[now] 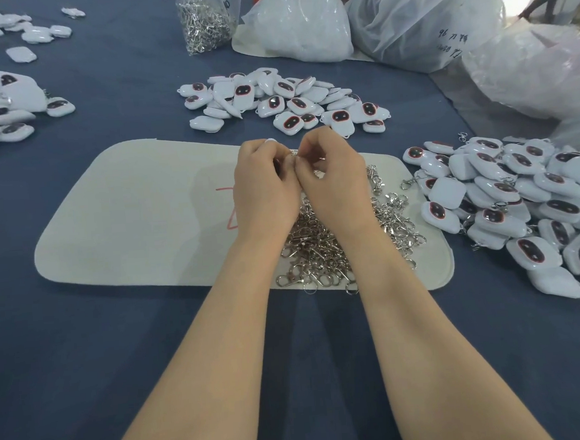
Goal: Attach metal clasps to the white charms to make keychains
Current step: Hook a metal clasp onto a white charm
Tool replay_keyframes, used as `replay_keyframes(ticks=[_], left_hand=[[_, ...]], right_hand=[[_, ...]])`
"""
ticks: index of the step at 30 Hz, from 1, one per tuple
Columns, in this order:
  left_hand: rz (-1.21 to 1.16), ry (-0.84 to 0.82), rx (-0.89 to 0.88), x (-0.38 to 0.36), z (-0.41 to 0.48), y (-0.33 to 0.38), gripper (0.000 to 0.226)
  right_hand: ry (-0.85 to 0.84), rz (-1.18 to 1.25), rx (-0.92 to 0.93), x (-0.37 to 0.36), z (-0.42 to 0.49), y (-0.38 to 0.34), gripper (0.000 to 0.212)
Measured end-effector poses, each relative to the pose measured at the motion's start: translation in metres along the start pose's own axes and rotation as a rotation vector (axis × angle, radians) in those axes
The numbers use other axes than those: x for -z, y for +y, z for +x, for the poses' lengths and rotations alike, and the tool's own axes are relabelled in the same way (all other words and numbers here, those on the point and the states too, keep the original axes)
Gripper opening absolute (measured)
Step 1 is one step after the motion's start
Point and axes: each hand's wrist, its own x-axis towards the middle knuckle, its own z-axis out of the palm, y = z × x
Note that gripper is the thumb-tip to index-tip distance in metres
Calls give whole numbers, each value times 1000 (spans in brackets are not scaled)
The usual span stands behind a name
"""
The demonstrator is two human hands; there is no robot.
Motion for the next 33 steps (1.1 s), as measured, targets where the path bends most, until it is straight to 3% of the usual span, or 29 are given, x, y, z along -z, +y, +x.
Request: replay_keyframes(ticks=[9, 15, 20, 33], left_hand=[[-86, -68, 1, -1, 2, 0, 8], [-390, -159, 184, 0, -1, 6, 34], [-412, -185, 181, -1, 0, 5, 21], [-377, -181, 188, -1, 1, 4, 19]], right_hand=[[82, 75, -105, 4, 2, 4, 15], [167, 28, -160, 10, 5, 13, 12], [132, 4, -151, 8, 5, 13, 13], [116, 15, -128, 5, 3, 12, 15]])
